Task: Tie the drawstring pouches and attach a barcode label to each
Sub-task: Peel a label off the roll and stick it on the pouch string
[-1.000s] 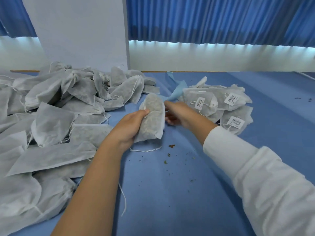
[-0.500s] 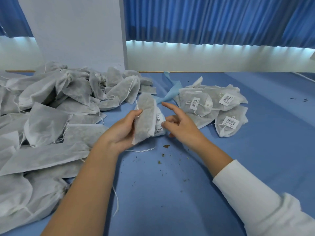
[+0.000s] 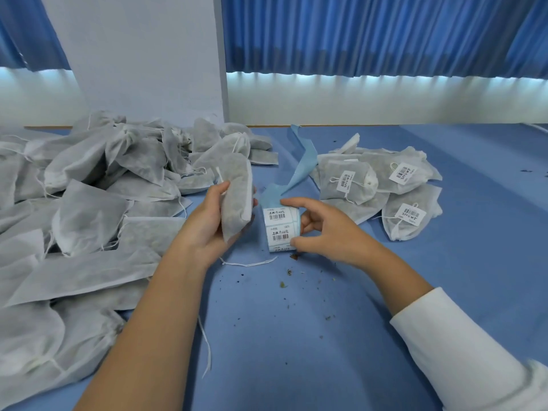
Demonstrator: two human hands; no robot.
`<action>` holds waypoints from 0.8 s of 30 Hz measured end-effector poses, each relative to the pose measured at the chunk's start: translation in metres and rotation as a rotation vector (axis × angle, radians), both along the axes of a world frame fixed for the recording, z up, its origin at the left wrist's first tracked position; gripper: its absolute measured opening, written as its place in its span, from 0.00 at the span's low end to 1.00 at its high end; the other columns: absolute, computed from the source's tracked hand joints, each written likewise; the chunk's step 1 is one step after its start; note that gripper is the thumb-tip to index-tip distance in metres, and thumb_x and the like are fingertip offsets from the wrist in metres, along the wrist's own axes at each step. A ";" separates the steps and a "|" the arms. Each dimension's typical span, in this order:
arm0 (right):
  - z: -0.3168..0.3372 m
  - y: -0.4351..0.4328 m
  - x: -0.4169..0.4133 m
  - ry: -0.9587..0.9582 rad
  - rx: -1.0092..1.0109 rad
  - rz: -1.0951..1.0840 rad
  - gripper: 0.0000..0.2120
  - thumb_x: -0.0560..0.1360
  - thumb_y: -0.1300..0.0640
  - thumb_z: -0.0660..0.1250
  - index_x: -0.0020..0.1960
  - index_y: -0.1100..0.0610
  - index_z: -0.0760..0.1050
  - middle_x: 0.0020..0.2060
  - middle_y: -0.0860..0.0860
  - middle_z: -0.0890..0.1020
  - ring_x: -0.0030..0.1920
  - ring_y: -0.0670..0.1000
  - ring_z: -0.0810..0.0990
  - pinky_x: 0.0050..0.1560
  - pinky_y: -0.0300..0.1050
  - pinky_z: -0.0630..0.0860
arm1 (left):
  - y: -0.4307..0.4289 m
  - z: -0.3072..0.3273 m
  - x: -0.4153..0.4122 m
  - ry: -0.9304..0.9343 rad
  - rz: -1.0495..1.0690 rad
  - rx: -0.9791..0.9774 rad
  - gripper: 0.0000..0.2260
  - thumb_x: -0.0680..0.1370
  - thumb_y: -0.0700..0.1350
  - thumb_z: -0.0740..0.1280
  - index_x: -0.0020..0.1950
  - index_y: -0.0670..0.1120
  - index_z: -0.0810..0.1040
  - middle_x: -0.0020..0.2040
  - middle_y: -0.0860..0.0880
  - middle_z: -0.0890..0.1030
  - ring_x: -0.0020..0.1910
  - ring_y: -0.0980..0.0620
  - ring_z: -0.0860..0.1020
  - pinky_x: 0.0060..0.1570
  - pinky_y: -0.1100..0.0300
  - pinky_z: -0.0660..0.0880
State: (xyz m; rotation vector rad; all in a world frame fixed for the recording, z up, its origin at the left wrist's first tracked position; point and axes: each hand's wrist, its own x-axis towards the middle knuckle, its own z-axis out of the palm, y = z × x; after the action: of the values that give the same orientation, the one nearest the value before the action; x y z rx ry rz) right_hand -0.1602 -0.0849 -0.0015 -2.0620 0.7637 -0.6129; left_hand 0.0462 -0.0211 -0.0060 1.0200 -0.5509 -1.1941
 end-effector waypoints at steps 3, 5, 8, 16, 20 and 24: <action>-0.001 0.002 -0.002 -0.006 -0.015 0.000 0.30 0.70 0.67 0.74 0.68 0.49 0.72 0.40 0.47 0.79 0.46 0.48 0.82 0.57 0.42 0.78 | -0.002 0.002 -0.005 -0.039 -0.053 -0.051 0.16 0.84 0.49 0.56 0.55 0.45 0.82 0.55 0.48 0.85 0.46 0.55 0.83 0.42 0.63 0.79; -0.002 0.002 -0.005 -0.006 -0.018 -0.004 0.30 0.70 0.66 0.75 0.67 0.48 0.72 0.42 0.49 0.80 0.48 0.48 0.82 0.58 0.43 0.77 | -0.002 0.001 -0.010 -0.098 -0.093 -0.043 0.17 0.85 0.49 0.54 0.58 0.44 0.79 0.57 0.47 0.85 0.49 0.55 0.84 0.43 0.63 0.79; -0.003 0.003 -0.007 -0.003 -0.031 -0.019 0.27 0.69 0.60 0.77 0.65 0.47 0.72 0.45 0.48 0.81 0.48 0.45 0.83 0.55 0.40 0.77 | -0.003 0.001 -0.013 -0.180 -0.125 -0.026 0.18 0.85 0.50 0.52 0.58 0.45 0.79 0.57 0.48 0.85 0.53 0.55 0.83 0.45 0.65 0.79; -0.005 0.005 -0.005 -0.096 -0.109 -0.132 0.15 0.74 0.56 0.74 0.59 0.48 0.79 0.52 0.48 0.81 0.47 0.42 0.80 0.52 0.35 0.76 | -0.004 0.002 -0.014 -0.286 -0.048 -0.046 0.20 0.84 0.51 0.53 0.54 0.46 0.84 0.57 0.48 0.85 0.58 0.53 0.82 0.50 0.60 0.77; -0.005 0.004 -0.005 -0.097 -0.143 -0.153 0.16 0.71 0.55 0.76 0.57 0.45 0.80 0.51 0.48 0.79 0.45 0.40 0.79 0.47 0.30 0.74 | -0.006 -0.001 -0.022 -0.401 -0.009 -0.005 0.18 0.82 0.53 0.57 0.60 0.46 0.81 0.57 0.46 0.85 0.58 0.48 0.82 0.64 0.47 0.74; -0.005 0.006 -0.004 -0.109 -0.219 -0.171 0.19 0.71 0.56 0.77 0.60 0.46 0.80 0.52 0.45 0.74 0.52 0.42 0.77 0.51 0.32 0.76 | -0.006 -0.004 -0.020 -0.404 -0.060 -0.019 0.16 0.85 0.49 0.53 0.55 0.47 0.80 0.51 0.47 0.86 0.52 0.54 0.84 0.46 0.64 0.79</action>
State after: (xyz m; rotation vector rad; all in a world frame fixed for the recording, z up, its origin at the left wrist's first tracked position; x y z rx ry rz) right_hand -0.1642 -0.0790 -0.0064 -2.1533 0.8462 -0.9328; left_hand 0.0259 -0.0270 -0.0098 1.2449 -0.9123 -1.0354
